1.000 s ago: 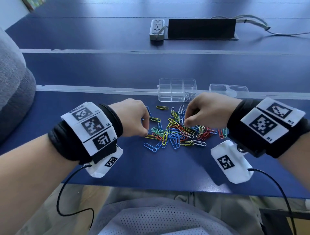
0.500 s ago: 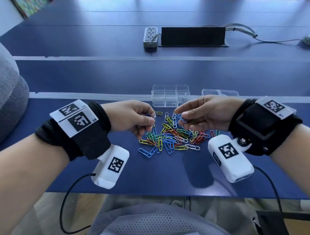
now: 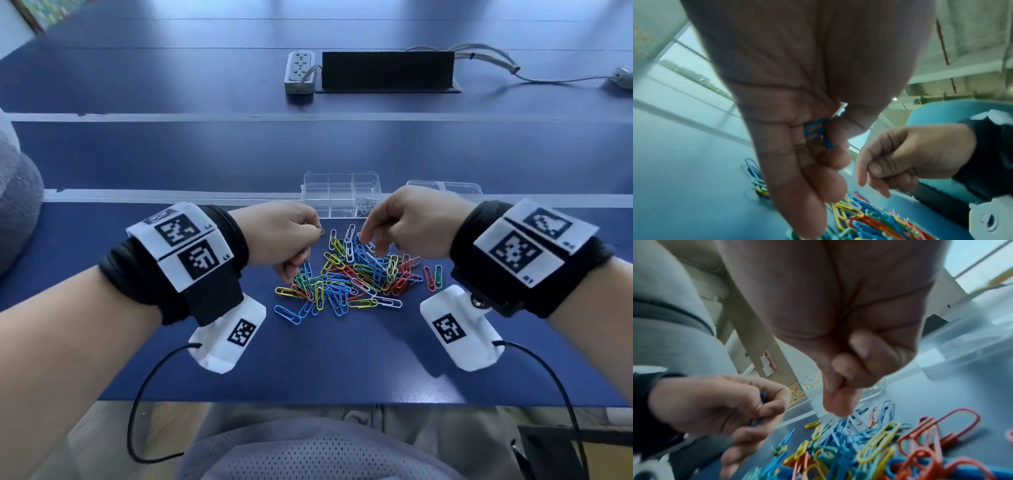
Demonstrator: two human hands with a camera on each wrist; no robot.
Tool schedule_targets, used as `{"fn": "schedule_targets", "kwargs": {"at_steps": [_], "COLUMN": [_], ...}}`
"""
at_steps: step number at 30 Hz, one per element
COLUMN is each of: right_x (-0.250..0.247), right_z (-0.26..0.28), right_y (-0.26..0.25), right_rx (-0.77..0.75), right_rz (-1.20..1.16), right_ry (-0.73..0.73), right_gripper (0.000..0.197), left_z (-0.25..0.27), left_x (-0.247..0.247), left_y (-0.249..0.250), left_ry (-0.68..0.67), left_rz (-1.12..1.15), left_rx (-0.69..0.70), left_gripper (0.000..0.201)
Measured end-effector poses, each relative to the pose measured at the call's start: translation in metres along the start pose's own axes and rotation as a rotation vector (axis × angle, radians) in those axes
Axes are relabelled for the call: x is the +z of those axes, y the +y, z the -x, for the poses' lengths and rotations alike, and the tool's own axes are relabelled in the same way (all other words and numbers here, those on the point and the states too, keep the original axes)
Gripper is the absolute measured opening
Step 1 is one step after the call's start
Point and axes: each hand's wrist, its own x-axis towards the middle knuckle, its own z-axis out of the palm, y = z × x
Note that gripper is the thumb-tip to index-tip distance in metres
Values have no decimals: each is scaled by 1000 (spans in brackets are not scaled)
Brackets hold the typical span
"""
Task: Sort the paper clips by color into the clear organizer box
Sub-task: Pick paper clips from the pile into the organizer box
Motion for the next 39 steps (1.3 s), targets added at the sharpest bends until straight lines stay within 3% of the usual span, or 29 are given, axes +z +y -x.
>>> {"fn": "schedule_targets", "kwargs": {"at_steps": [4,8,12,18,20,24,26,28,32,34,39], "right_x": [12,21,20,13,11,8,6,5,7,9,12], "right_z": [6,6,5,5,6,3,2,2,0,-1,-2], "right_y": [-10,-12,-11,-5,-4,-1,0,0,1,1,1], "right_rx": [-65,-72,-74,-50,-24,5,12,22,24,28,78], "right_rz": [249,328,290,170,101,7,-30,-68,-198,-283,-484], "right_ry": [6,5,-2,47,37,10,16,20,-14,-48,-118], "right_gripper": [17,9,8,7,6,12,14,14,8,13,23], "left_z": [2,8,12,15,13,11,10,9,6,7,7], "left_x": [-4,-11,-10,-10,-13,-21,-23,-24,-21,-19,-20], "left_y": [1,2,3,-2,-6,-14,-17,-18,-18,-16,-18], "left_ry": [26,55,26,-27,-62,-188,-211,-177,60,113,183], "left_rz": [-187,-380,-420,-567,-508,-81,-44,-115,-445,-562,-621], "left_rx": [4,10,14,100,119,43,31,34,69,103,147], "left_gripper": [30,33,31,5,8,24,25,21,10,11,14]}}
